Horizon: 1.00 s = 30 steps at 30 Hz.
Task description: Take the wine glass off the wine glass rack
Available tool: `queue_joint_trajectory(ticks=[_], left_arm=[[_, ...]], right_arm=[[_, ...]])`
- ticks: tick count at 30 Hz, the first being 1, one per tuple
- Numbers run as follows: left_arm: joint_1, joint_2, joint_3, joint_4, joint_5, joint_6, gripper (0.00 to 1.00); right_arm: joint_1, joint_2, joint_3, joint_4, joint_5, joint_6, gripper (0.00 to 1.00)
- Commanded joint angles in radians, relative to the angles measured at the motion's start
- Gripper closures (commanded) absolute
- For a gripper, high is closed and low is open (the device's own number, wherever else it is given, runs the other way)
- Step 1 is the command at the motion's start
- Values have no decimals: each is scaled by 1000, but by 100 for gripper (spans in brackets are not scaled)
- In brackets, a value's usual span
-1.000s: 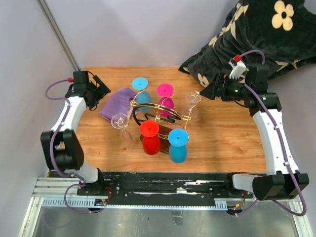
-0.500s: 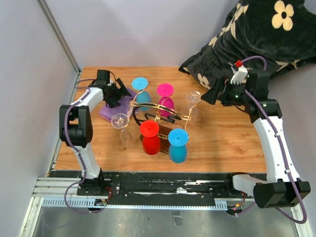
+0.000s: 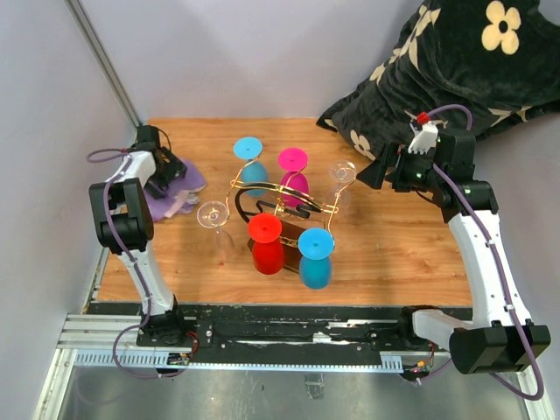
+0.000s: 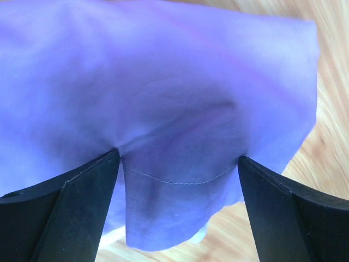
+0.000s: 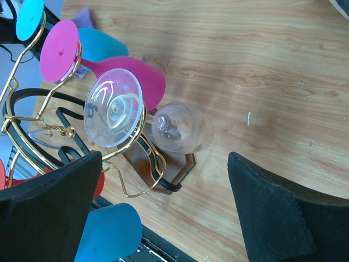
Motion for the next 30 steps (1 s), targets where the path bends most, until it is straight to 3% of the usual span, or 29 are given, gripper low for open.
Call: queue_joint_trajectory(ticks=[1, 5, 9, 17, 21, 24, 30], left_arm=[[9, -72, 29, -54, -220, 12, 5], [-92, -152, -37, -1, -141, 26, 4], [-105, -129, -129, 39, 19, -9, 4], [-49, -47, -198, 53, -3, 28, 2], [67, -52, -194, 52, -44, 31, 3], [96, -119, -190, 58, -106, 41, 3], [96, -273, -206, 122, 17, 10, 5]], right_arm=[[-17, -9, -11, 41, -39, 12, 2], [-17, -16, -31, 54, -39, 22, 2], [-17, -19, -29, 44, -37, 14, 1], [-17, 5, 16, 42, -80, 33, 4], [-17, 34, 39, 55, -105, 53, 10], [-17, 55, 25, 108, -127, 75, 23], [-17, 89, -35, 237, -176, 151, 45]])
